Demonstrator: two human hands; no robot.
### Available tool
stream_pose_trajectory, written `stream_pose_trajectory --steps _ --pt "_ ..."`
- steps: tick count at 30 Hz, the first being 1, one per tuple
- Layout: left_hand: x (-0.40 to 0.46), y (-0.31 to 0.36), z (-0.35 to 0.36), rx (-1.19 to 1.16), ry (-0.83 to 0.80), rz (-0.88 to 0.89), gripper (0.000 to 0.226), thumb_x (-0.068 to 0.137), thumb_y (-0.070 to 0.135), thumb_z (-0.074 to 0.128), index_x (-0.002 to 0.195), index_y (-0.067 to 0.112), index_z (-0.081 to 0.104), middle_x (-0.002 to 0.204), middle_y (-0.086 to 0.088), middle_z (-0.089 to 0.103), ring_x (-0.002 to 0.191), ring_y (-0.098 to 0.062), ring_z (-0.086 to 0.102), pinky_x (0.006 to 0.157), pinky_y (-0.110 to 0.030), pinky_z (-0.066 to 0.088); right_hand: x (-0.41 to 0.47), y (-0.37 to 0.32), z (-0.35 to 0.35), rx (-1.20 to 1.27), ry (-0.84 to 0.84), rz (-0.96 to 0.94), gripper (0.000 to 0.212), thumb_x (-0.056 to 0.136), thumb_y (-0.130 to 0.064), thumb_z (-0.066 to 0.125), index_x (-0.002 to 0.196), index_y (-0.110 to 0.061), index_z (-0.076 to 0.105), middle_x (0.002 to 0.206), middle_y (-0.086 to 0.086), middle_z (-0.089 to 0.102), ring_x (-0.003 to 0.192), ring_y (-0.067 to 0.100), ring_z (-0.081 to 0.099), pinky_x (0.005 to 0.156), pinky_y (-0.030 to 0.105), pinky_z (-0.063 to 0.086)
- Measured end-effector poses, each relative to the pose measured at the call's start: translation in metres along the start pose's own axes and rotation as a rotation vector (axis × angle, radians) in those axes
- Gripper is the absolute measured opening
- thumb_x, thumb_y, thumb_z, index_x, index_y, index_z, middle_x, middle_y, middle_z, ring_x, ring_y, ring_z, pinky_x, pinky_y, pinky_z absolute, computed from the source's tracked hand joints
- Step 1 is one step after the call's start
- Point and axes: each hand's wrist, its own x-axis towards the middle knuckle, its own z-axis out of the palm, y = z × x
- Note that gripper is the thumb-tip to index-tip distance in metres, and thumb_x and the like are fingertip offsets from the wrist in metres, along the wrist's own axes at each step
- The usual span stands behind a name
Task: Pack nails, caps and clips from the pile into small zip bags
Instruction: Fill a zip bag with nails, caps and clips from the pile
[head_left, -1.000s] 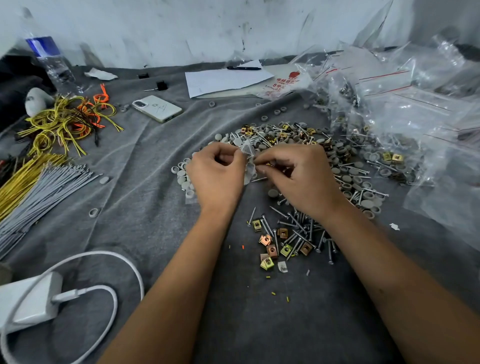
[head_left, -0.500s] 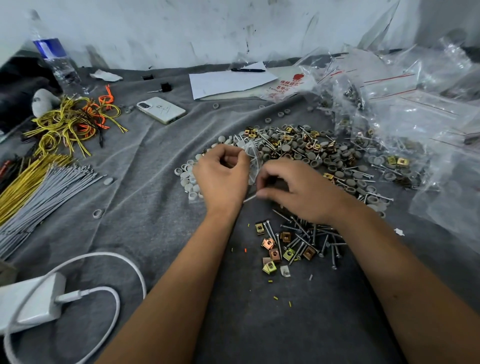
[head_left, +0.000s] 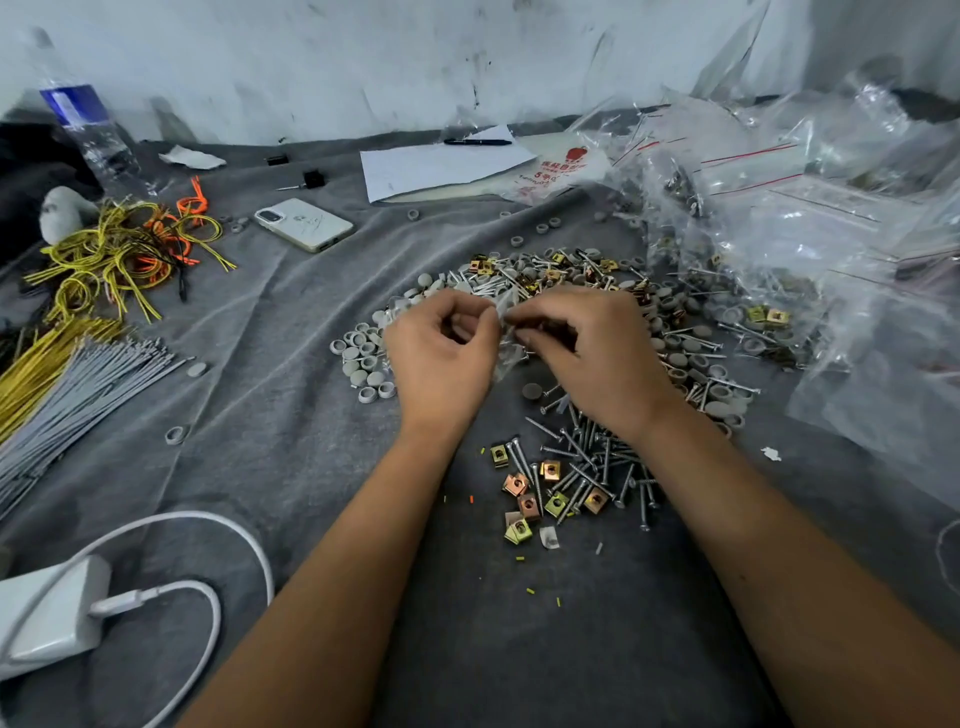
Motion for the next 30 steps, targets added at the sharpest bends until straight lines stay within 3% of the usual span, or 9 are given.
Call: stream_pose_trajectory --steps 3,8,14,17,20,23,25,28,30 --pt "0.003 0.000 -0.001 -0.022 0.090 -0.055 0.010 0.085 0.006 0.072 0.082 0.013 0.078 0.068 0.003 0.070 0.060 -0.003 0.059 0.061 -0.020 0.048 0.001 0.001 -0.012 0.054 0.014 0.073 0.011 0.091 -0.015 0.077 0.101 -0.012 0.078 0.094 -0.002 0.076 0.087 0.008 0.070 0.082 0.020 0.056" --pt "0.007 -0.001 -0.001 -0.059 0.144 -0.131 0.010 0.085 0.005 0.072 0.081 0.013 0.077 0.065 0.005 0.067 0.059 -0.004 0.057 0.060 -0.019 0.046 0.004 0.001 -0.024 -0.208 -0.610 0.158 0.024 0.077 -0.055 0.082 0.077 -0.033 0.072 0.081 -0.019 0.066 0.079 0.000 0.062 0.074 0.028 0.050" --pt "0.007 -0.001 0.000 -0.053 0.151 -0.115 0.011 0.085 0.005 0.072 0.081 0.013 0.078 0.064 0.008 0.067 0.057 0.001 0.057 0.057 -0.014 0.045 0.005 -0.007 -0.017 -0.291 -0.794 0.139 0.017 0.085 -0.038 0.081 0.077 -0.026 0.072 0.084 -0.012 0.068 0.081 0.005 0.063 0.081 0.039 0.057" --pt "0.007 -0.001 -0.001 -0.034 0.140 -0.099 0.010 0.085 0.005 0.073 0.081 0.013 0.078 0.065 0.007 0.068 0.058 0.000 0.057 0.059 -0.017 0.046 0.005 -0.007 -0.017 -0.233 -0.697 0.132 0.014 0.093 -0.036 0.072 0.083 -0.026 0.068 0.089 -0.012 0.063 0.084 0.004 0.059 0.082 0.033 0.053" --pt "0.005 -0.002 0.000 -0.002 0.097 -0.049 0.011 0.084 0.005 0.073 0.079 0.014 0.077 0.066 0.007 0.069 0.058 0.000 0.057 0.058 -0.020 0.047 0.006 -0.006 -0.018 0.011 -0.370 0.192 0.010 0.100 -0.030 0.062 0.091 -0.025 0.061 0.087 -0.014 0.061 0.078 -0.002 0.057 0.068 0.015 0.042" --pt "0.001 0.001 0.001 0.030 0.006 0.010 0.010 0.083 0.004 0.073 0.079 0.012 0.077 0.065 0.006 0.068 0.057 0.000 0.057 0.057 -0.020 0.045 0.006 -0.004 -0.016 0.144 -0.125 0.249 0.007 0.100 -0.018 0.063 0.093 -0.017 0.064 0.081 -0.006 0.069 0.067 -0.002 0.062 0.060 0.015 0.047" --pt "-0.001 0.002 0.002 0.056 -0.040 0.046 0.009 0.083 0.005 0.073 0.080 0.011 0.077 0.066 0.004 0.069 0.057 -0.002 0.058 0.057 -0.019 0.044 0.004 -0.002 -0.013 0.071 -0.114 0.225 0.002 0.094 -0.015 0.072 0.094 -0.014 0.074 0.084 -0.007 0.072 0.074 -0.003 0.064 0.068 0.015 0.051" --pt "-0.003 0.003 0.004 0.056 -0.066 0.068 0.009 0.084 0.003 0.073 0.081 0.011 0.077 0.068 0.002 0.071 0.059 -0.007 0.061 0.056 -0.019 0.046 0.003 0.000 -0.012 0.009 -0.131 0.140 0.012 0.089 -0.009 0.076 0.098 -0.015 0.080 0.090 -0.008 0.073 0.080 -0.002 0.064 0.074 0.007 0.047" --pt "-0.003 0.004 0.004 0.041 -0.062 0.056 0.009 0.085 0.003 0.073 0.082 0.010 0.078 0.070 0.001 0.072 0.061 -0.007 0.063 0.057 -0.018 0.047 0.003 0.001 -0.011 -0.041 -0.142 0.092 0.018 0.088 -0.006 0.076 0.103 -0.015 0.080 0.096 -0.004 0.076 0.084 0.004 0.065 0.078 0.010 0.048"
